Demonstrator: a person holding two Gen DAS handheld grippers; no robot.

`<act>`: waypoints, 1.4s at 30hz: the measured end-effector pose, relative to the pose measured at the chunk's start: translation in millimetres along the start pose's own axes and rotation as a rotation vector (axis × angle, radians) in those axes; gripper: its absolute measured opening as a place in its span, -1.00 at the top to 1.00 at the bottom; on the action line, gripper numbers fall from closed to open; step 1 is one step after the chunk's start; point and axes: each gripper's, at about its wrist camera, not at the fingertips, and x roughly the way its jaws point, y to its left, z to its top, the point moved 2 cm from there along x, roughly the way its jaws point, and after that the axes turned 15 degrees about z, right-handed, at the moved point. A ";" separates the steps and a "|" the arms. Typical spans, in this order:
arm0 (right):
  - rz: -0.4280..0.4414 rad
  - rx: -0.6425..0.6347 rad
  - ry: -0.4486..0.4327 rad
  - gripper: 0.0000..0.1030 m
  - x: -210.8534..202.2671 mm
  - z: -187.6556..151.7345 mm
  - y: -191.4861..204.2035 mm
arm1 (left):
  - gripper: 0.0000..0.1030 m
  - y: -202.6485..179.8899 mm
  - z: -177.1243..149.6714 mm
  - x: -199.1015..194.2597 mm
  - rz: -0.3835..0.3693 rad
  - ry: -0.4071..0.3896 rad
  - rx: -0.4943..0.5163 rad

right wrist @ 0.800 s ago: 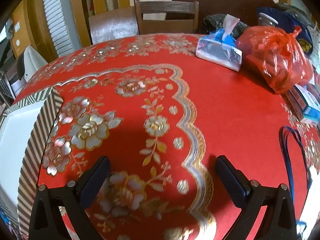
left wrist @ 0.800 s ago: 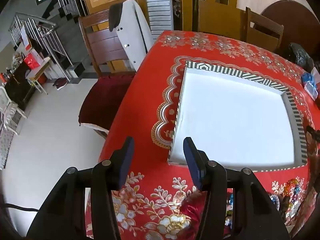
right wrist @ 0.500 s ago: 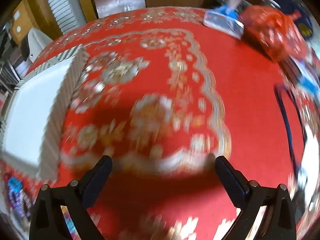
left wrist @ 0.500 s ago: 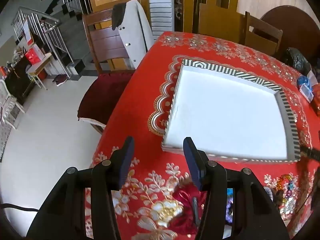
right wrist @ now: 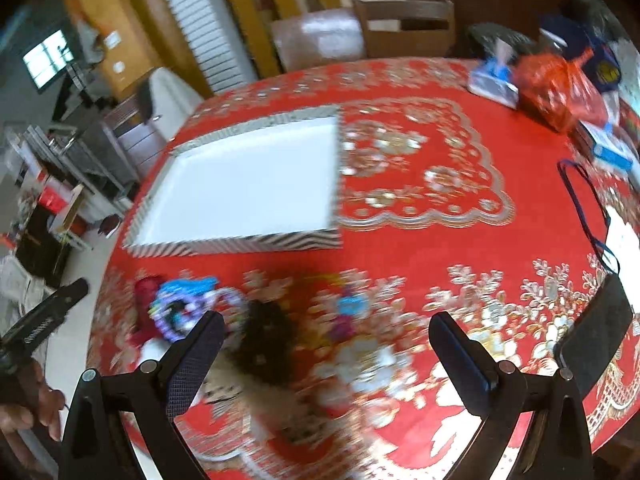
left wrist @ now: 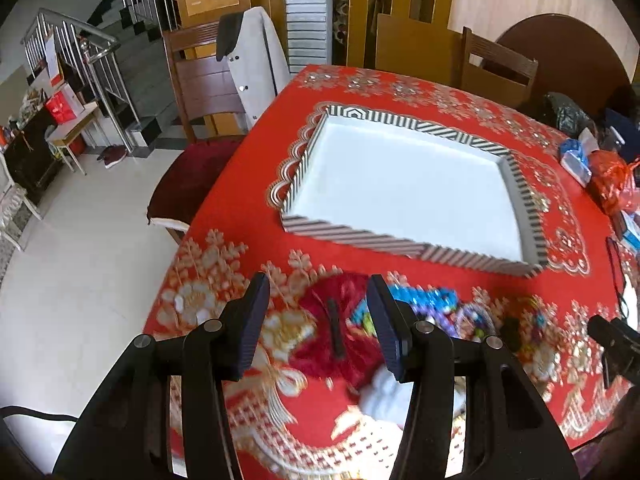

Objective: Organize jewelry
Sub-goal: 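Move both tools toward the jewelry pile beside the striped tray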

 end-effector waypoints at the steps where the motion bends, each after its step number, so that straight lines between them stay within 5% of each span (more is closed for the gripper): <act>1: 0.000 -0.019 -0.010 -0.98 -0.9 -2.2 11.2 | 0.03 0.8 -3.6 -2.7 0.001 -0.002 0.000; 11: -0.025 -0.131 -0.020 -0.98 -3.7 -8.7 56.4 | 0.03 2.8 -26.9 -25.3 -0.005 -0.006 0.010; 42: -0.042 -0.164 0.016 -0.98 4.1 -9.5 51.9 | 0.03 -6.3 -31.0 -24.2 -0.019 0.011 0.049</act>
